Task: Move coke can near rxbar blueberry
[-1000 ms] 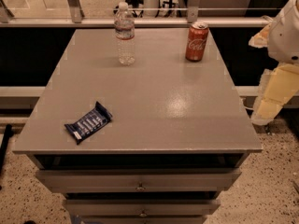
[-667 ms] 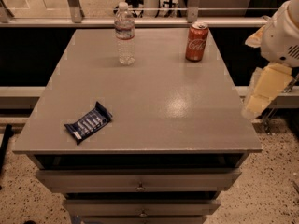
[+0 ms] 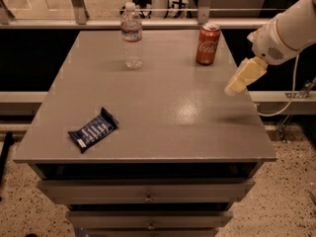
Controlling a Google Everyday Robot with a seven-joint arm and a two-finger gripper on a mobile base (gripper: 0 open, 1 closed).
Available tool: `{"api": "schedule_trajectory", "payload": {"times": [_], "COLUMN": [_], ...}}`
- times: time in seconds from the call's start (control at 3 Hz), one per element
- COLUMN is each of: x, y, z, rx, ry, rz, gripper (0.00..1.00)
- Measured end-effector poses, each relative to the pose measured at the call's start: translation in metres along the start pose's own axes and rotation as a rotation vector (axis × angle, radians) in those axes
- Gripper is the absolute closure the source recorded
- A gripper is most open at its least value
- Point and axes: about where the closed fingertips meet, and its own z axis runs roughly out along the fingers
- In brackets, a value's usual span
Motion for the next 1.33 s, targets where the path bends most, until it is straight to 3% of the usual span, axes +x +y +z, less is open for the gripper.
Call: {"api": "schedule_trajectory", "payload": {"times": [0.33,0.67,1.0,1.33], "x": [-0.006,-0.013,-0.023,-0.041], "y": [-0.033,-0.064,-0.094,-0.102], "z": [0.028,0.054,0.08,0.097], "rx": [0.021,0.03,0.025,0.012], "ry": [-0.115,-0.271,-0.492,-0.609], "rz": [0.075,0.152,0.24,0.266], "gripper": [0.0,0.0,0.0,0.0]}}
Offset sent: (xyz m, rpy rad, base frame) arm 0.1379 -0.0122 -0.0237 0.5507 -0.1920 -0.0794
